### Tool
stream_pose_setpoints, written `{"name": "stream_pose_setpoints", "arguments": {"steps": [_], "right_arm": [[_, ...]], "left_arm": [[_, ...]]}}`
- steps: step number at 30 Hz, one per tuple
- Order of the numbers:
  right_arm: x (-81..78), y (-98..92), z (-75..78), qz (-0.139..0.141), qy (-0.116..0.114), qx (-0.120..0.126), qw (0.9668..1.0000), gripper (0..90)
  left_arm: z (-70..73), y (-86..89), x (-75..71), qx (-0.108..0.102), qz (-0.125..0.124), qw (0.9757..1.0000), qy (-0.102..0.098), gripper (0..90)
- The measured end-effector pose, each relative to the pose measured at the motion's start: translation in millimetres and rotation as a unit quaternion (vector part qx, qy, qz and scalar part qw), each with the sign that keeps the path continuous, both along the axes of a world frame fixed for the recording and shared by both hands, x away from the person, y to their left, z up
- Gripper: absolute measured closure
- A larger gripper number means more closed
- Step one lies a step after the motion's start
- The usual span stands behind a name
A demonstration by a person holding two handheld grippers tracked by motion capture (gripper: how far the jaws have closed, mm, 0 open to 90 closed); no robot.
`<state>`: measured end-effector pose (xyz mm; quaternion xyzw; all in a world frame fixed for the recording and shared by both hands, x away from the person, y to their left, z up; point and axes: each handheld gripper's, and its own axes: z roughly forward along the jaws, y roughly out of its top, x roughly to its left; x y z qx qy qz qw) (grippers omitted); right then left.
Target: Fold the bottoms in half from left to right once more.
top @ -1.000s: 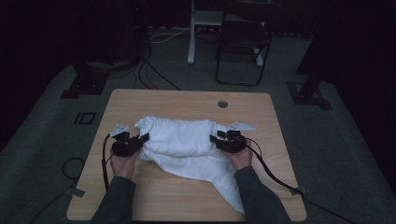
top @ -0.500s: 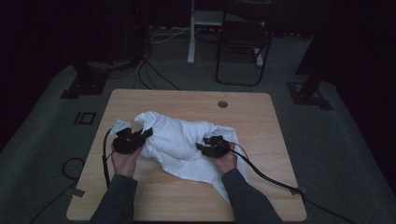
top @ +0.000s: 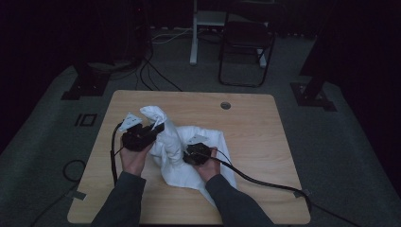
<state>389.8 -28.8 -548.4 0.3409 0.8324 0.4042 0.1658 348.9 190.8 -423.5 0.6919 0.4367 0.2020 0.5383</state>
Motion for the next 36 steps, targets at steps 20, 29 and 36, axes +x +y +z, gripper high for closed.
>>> {"name": "stream_pose_setpoints", "arguments": {"steps": [20,29,36], "right_arm": [[-4.3,-46.6,-12.1,-0.038,0.017,0.022,0.9989,42.3],[-13.6,-84.1,11.6,-0.018,-0.011,0.068,0.9975,46.7],[-5.5,-97.1,-12.5,-0.079,0.027,-0.006,0.9965,50.7]], "left_arm": [[2.1,-25.6,-3.7,0.022,-0.041,0.9989,-0.006,78.6],[-7.2,-58.3,-1.7,0.042,-0.08,0.9959,-0.004,78.5],[-9.2,-75.4,-3.3,0.048,-0.099,0.9939,-0.003,78.5]]}}
